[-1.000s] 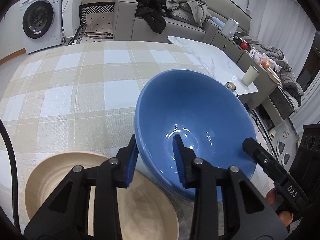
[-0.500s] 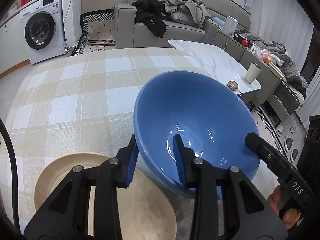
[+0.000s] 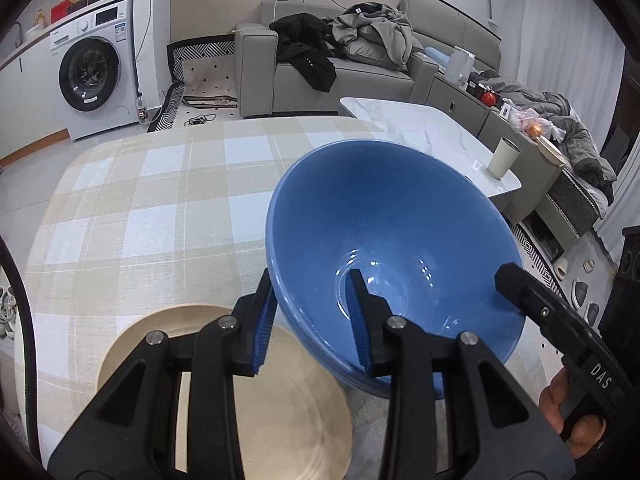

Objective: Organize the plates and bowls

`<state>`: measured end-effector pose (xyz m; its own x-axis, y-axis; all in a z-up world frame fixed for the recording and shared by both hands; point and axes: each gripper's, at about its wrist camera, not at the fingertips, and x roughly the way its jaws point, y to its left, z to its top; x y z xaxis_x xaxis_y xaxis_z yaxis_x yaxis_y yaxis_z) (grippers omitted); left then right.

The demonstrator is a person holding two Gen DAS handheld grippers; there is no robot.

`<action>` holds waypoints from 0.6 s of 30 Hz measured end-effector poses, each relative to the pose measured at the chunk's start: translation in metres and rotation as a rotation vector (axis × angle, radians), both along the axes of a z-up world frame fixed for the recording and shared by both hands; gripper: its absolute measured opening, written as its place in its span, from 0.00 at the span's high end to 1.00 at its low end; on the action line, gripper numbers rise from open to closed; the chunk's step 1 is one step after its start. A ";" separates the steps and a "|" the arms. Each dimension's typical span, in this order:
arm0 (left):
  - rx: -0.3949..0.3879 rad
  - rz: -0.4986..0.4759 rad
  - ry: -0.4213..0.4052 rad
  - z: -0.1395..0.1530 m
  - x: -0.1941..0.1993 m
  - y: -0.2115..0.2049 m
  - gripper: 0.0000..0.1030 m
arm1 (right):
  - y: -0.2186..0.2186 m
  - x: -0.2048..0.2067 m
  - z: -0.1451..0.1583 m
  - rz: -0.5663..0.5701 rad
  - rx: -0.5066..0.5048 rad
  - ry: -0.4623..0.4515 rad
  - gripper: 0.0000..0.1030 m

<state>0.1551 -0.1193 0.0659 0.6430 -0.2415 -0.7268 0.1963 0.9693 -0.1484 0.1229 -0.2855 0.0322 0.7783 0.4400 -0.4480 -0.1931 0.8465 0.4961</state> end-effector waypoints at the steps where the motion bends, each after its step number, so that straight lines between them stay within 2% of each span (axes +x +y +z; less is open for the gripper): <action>1: -0.002 0.003 -0.006 0.004 -0.004 0.003 0.70 | 0.002 -0.001 0.002 0.003 -0.002 -0.005 0.61; 18: 0.005 0.107 -0.073 0.052 -0.073 0.065 0.70 | 0.055 -0.022 0.029 0.117 -0.022 -0.060 0.61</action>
<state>0.0817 -0.0543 0.1180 0.7162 -0.1649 -0.6782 0.1018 0.9860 -0.1322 0.1013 -0.2304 0.0610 0.7477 0.5204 -0.4125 -0.3203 0.8267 0.4626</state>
